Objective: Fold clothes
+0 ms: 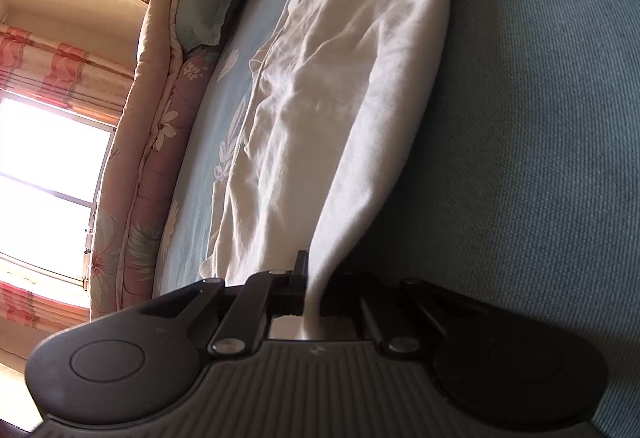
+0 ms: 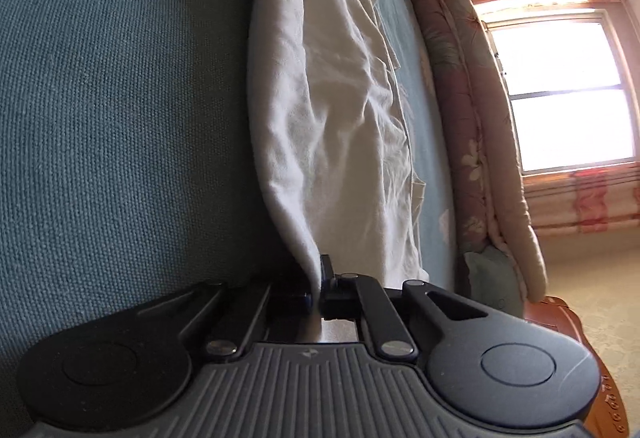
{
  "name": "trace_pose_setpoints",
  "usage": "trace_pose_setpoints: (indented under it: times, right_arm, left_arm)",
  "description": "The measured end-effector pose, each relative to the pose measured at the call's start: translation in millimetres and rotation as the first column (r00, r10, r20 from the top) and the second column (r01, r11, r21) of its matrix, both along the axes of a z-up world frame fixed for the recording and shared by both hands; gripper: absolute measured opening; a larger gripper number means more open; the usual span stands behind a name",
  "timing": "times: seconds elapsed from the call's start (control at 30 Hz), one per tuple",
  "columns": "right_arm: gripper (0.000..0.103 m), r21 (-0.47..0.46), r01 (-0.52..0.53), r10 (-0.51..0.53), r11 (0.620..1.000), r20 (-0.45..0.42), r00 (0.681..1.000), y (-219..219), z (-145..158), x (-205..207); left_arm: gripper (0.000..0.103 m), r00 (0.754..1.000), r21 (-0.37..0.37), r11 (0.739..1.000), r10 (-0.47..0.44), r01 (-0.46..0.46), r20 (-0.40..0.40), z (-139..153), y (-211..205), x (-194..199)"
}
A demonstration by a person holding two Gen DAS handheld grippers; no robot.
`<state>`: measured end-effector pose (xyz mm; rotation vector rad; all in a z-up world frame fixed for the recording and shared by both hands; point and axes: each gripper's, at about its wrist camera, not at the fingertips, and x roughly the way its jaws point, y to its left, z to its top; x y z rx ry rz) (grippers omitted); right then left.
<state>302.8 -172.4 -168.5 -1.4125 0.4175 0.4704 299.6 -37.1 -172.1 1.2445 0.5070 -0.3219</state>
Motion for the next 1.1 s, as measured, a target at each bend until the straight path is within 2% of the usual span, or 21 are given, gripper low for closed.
trace_pose_setpoints:
  times: [0.4, 0.5, 0.77, 0.93, 1.1]
  right_arm:
    - [0.009, 0.025, 0.037, -0.037, 0.999, -0.001, 0.999, 2.0, 4.5, 7.3]
    - [0.009, -0.023, 0.014, -0.014, 1.0, 0.027, 1.0, 4.6, -1.3, 5.7]
    - [0.01, -0.035, -0.008, 0.011, 0.999, 0.08, 0.997, 3.3, -6.6, 0.3]
    - [0.022, -0.036, -0.004, 0.007, 0.999, 0.093, 0.996, 4.4, -3.3, 0.3]
    - [0.053, -0.004, 0.027, -0.027, 1.0, 0.129, 0.991, 3.0, 4.8, 3.4]
  left_arm:
    - [0.0, 1.0, 0.01, 1.0, 0.007, -0.007, -0.012, 0.7, 0.1, -3.5]
    - [0.0, 1.0, 0.011, 1.0, 0.009, -0.009, -0.011, 0.4, 0.0, -4.3]
    - [0.0, 1.0, 0.009, 1.0, 0.01, -0.01, -0.014, 2.9, -0.4, -3.3]
    - [0.0, 1.0, 0.005, 1.0, 0.009, -0.009, -0.014, 3.3, 1.4, -4.5]
    - [0.0, 1.0, 0.004, 1.0, 0.01, -0.01, -0.015, 3.7, 2.4, -4.8]
